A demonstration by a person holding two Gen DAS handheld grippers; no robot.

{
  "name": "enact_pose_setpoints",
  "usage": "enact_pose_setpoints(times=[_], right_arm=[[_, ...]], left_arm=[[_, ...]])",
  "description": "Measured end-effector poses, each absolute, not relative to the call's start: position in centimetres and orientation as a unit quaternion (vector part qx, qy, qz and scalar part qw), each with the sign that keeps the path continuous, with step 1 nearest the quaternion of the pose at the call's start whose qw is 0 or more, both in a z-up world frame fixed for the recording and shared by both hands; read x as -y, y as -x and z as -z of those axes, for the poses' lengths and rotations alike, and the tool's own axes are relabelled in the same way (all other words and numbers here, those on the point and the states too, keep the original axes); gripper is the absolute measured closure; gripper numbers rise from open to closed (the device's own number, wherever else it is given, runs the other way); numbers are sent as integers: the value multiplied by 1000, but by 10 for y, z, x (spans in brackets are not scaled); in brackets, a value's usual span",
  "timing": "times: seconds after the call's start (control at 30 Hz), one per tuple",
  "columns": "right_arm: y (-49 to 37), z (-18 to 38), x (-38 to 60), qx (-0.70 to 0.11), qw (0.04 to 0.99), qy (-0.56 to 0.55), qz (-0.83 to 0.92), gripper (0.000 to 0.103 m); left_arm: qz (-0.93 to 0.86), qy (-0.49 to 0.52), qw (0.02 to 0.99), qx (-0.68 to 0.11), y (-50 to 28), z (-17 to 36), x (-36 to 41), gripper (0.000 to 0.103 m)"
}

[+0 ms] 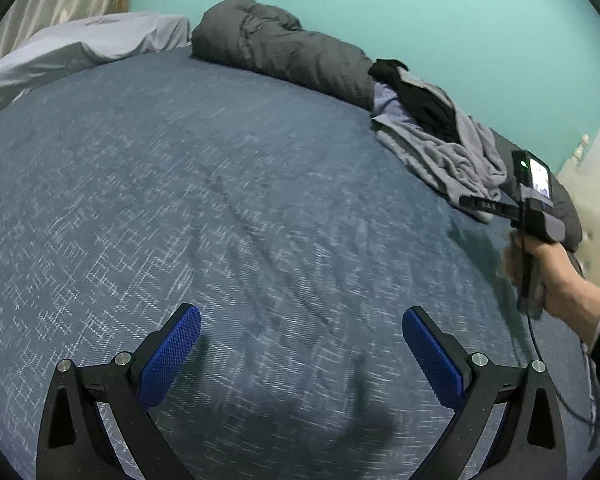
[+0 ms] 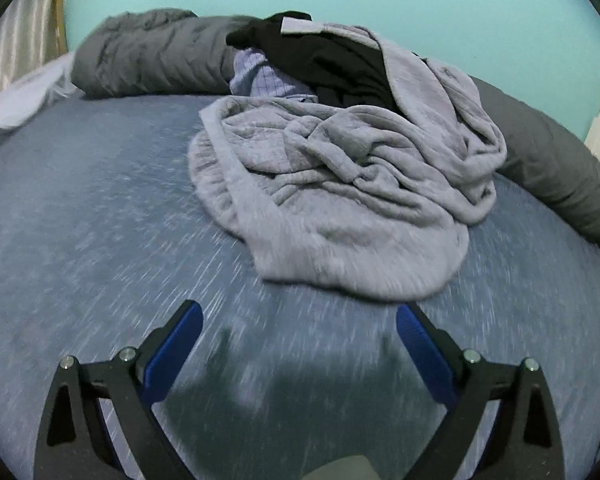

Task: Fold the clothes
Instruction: 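Move the right tool toward the crumpled grey hoodie on the bed, then close the right tool on the grey hoodie's edge and lift it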

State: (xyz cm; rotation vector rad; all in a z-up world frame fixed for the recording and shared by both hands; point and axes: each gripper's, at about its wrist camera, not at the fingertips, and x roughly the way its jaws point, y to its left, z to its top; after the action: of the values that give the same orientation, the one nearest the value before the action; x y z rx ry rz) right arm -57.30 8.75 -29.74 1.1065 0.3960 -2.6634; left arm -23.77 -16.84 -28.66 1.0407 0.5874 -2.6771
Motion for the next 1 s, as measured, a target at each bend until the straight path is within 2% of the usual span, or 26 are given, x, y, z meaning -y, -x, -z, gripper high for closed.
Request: enact_pose_setpoints(times=[0.07, 0.13, 0.17, 0.27, 0.33, 0.37, 0.57, 0.7, 0.77, 0.8, 0.83, 0.87, 1.0], right_arm=[[586, 303, -81, -146, 101, -382, 907, 8], [596, 308, -78, -150, 93, -388, 904, 34], [600, 310, -76, -152, 89, -391, 903, 39], [602, 311, -76, -161, 94, -397, 899, 65], [597, 303, -83, -156, 89, -384, 906, 95], [594, 298, -88, -149, 87, -378, 909, 103], [554, 250, -111, -138, 124, -338, 923, 103], [536, 239, -111, -119, 162, -356, 913, 103], [531, 236, -112, -109, 167, -357, 913, 99], [531, 237, -113, -99, 171, -360, 912, 78], [534, 241, -111, -98, 166, -367, 910, 39], [537, 246, -109, -94, 161, -372, 909, 27], [554, 268, -104, -82, 140, -387, 908, 26]], left_arm=[[908, -355, 106, -197, 237, 289, 170, 0], [908, -356, 107, -191, 237, 290, 171, 0], [909, -357, 107, -188, 236, 291, 172, 0], [908, -360, 107, -184, 237, 294, 174, 0], [909, -359, 108, -183, 237, 293, 176, 0], [909, -358, 109, -183, 237, 292, 176, 0], [916, -346, 103, -174, 231, 280, 173, 0], [916, -346, 103, -174, 229, 279, 172, 0], [916, -346, 104, -174, 229, 279, 172, 0], [916, -347, 104, -174, 229, 278, 172, 0], [916, -347, 104, -174, 228, 278, 172, 0], [916, -347, 104, -175, 228, 278, 172, 0], [915, -348, 105, -175, 227, 278, 172, 0]])
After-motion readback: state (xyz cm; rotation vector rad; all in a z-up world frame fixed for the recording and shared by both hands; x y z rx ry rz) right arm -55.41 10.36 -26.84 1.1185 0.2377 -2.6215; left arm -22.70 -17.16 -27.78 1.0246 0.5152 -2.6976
